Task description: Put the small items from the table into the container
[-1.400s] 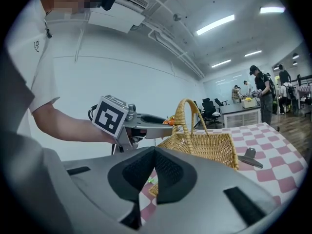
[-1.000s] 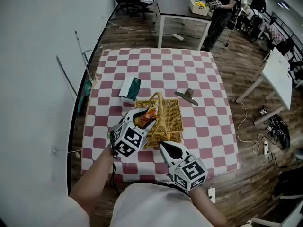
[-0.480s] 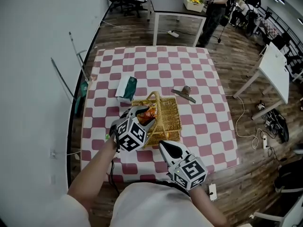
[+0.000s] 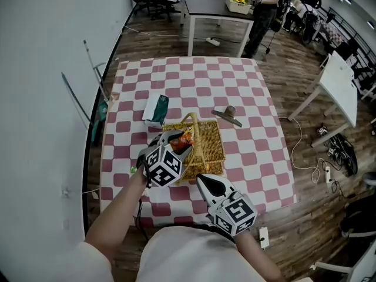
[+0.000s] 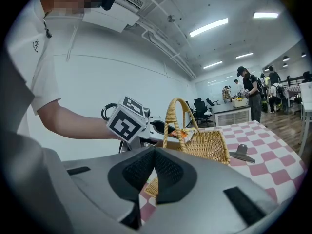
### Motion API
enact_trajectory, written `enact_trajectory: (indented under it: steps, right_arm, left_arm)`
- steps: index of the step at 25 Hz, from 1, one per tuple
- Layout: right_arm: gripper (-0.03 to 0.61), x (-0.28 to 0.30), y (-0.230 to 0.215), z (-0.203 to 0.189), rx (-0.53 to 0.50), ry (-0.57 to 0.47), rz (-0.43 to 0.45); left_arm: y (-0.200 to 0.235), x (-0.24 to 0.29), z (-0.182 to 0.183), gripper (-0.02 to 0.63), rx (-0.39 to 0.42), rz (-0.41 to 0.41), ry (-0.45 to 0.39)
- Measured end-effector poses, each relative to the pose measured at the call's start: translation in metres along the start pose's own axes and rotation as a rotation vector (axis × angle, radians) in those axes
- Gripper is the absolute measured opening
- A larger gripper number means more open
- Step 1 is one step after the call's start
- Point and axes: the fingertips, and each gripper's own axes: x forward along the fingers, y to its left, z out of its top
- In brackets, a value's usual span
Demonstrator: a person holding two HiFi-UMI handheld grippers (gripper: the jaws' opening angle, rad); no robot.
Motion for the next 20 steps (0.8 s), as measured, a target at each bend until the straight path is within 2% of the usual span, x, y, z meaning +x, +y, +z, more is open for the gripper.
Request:
enact_trajectory:
  steps: [2, 5, 7, 14, 20]
  right_arm:
    - [0.006, -0.0004, -0.0008, -0.0001, 0.0, -0.001, -0.002]
    - [0.006, -0.0011, -0.0014, -0.0009, 0.0, -0.002, -0.002]
    - [0.006, -0.0023, -0.0017, -0.0015, 0.002, -0.002, -0.003]
    - [0.006, -0.0036, -0.0027, -0.0017, 0.003, -0.005, 0.002]
    - [0.006, -0.0021, -0.0036, -0.0002, 0.002, -0.006, 0.012]
  left_arm:
    - [0.0018, 0.0004, -0.0003, 0.201, -0.009, 0.005, 0.0]
    - [0.001, 0.0028, -0.003, 0.206, 0.02, 0.018, 0.022]
    - [0.0003, 0.0031, -0.0039, 0.229, 0.023, 0.02, 0.028]
    - [0.0008, 0.0003, -0.0046, 0.289, -0.018, 0.022, 0.014]
    - [0.0015, -0.0053, -0.0045, 0.296, -0.034, 0.019, 0.0]
